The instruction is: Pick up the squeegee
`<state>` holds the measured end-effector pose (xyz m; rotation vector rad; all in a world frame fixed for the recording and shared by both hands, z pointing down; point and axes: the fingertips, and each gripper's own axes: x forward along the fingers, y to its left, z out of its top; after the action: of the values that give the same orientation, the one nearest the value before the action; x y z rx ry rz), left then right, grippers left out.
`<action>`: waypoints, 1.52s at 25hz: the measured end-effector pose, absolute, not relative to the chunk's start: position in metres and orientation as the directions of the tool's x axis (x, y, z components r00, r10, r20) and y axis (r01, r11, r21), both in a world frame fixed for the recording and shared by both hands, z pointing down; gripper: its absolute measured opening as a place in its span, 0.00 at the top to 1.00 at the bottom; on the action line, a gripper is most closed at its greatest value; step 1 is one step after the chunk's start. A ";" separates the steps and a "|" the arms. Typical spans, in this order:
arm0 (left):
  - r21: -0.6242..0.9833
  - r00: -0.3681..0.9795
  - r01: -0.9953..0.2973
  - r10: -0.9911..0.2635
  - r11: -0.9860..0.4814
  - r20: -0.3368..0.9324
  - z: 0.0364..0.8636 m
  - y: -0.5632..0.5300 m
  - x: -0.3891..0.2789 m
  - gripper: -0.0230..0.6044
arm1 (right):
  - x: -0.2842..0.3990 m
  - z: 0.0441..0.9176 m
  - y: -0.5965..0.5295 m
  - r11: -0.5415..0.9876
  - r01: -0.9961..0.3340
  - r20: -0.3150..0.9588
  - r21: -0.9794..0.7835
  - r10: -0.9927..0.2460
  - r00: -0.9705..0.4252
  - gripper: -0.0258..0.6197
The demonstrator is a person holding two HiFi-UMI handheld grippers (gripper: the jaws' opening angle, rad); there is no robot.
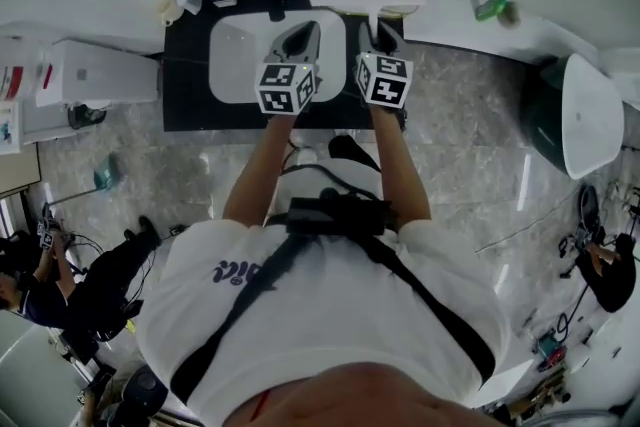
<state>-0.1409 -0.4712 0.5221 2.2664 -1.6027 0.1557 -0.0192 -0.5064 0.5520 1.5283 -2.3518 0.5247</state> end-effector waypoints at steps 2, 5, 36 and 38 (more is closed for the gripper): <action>0.191 0.343 -0.934 -0.905 -0.301 0.250 0.497 -0.472 -0.145 0.95 | -0.023 0.519 -0.507 0.380 -0.912 0.355 -0.153 -0.840 -0.410 0.81; 0.148 0.335 -0.939 -0.923 -0.310 0.190 0.461 -0.474 -0.149 0.95 | -0.028 0.470 -0.507 0.396 -0.906 0.248 -0.147 -0.872 -0.422 0.81; 0.035 0.309 -0.950 -0.949 -0.311 -0.062 0.317 -0.430 -0.160 0.95 | -0.034 0.293 -0.449 0.458 -0.886 -0.175 -0.069 -0.880 -0.441 0.81; 0.034 0.308 -0.950 -0.950 -0.310 -0.060 0.316 -0.429 -0.160 0.95 | -0.035 0.293 -0.448 0.458 -0.886 -0.174 -0.066 -0.880 -0.442 0.81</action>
<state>-0.1599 -0.4290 0.3165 2.5461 -1.8497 -0.1079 -0.0349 -0.4483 0.2927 1.7373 -2.8346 -0.0577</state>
